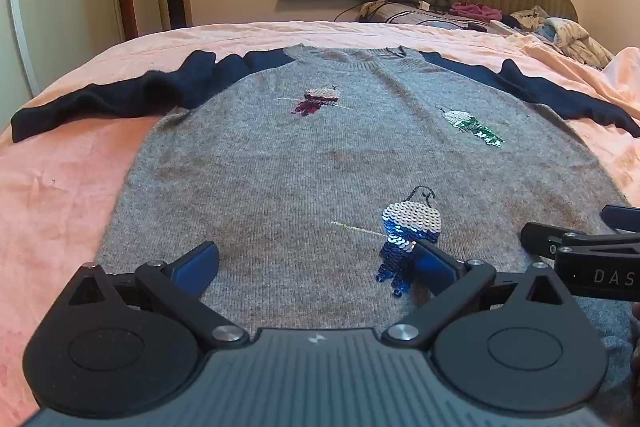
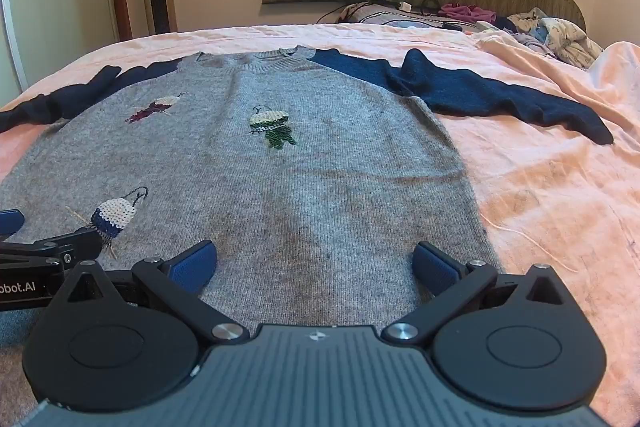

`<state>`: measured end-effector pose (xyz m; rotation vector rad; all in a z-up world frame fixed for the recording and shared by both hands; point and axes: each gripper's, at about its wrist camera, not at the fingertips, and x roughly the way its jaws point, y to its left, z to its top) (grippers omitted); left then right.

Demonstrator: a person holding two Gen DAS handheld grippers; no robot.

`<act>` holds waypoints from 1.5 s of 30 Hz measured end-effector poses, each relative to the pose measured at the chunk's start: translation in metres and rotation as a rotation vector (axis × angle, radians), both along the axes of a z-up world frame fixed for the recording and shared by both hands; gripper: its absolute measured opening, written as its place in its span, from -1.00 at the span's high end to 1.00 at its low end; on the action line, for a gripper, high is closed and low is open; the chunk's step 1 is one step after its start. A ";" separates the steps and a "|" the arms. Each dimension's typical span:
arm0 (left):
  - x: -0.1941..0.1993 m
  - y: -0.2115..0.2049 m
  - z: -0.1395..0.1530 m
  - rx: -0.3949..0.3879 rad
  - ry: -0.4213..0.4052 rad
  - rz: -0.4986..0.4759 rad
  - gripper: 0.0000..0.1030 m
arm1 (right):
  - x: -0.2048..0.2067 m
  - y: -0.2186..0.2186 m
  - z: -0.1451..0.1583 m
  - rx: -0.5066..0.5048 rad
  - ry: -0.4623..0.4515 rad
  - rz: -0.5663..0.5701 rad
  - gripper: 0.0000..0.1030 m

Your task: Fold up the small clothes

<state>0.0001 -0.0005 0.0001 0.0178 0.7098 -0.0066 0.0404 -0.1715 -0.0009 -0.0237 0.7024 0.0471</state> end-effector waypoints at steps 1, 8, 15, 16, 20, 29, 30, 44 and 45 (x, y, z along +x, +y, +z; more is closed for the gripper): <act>0.000 0.000 0.000 0.000 0.000 0.000 -1.00 | 0.000 0.000 0.000 0.002 -0.001 0.000 -1.00; 0.003 -0.005 0.002 -0.002 0.003 0.001 -1.00 | 0.000 0.000 0.000 0.006 -0.003 0.000 -1.00; -0.001 0.000 0.001 -0.010 -0.002 0.000 -1.00 | -0.001 0.000 0.000 0.006 -0.003 0.000 -1.00; -0.001 0.001 0.001 -0.008 -0.002 0.000 -1.00 | -0.001 0.000 0.000 0.007 -0.003 0.000 -1.00; 0.000 -0.002 0.001 0.001 0.000 0.003 -1.00 | -0.001 0.000 0.000 0.007 -0.003 0.000 -1.00; 0.000 -0.001 0.001 -0.008 -0.004 0.005 -1.00 | -0.001 0.000 0.001 0.006 -0.005 0.000 -1.00; 0.000 0.000 0.001 -0.010 -0.004 0.005 -1.00 | -0.001 -0.001 0.001 0.006 -0.005 -0.001 -1.00; -0.004 0.004 0.002 -0.029 -0.012 0.006 -1.00 | -0.001 0.001 0.000 0.003 -0.005 0.000 -1.00; -0.004 0.004 0.002 -0.030 -0.013 0.006 -1.00 | -0.001 0.001 0.000 0.004 -0.005 0.000 -1.00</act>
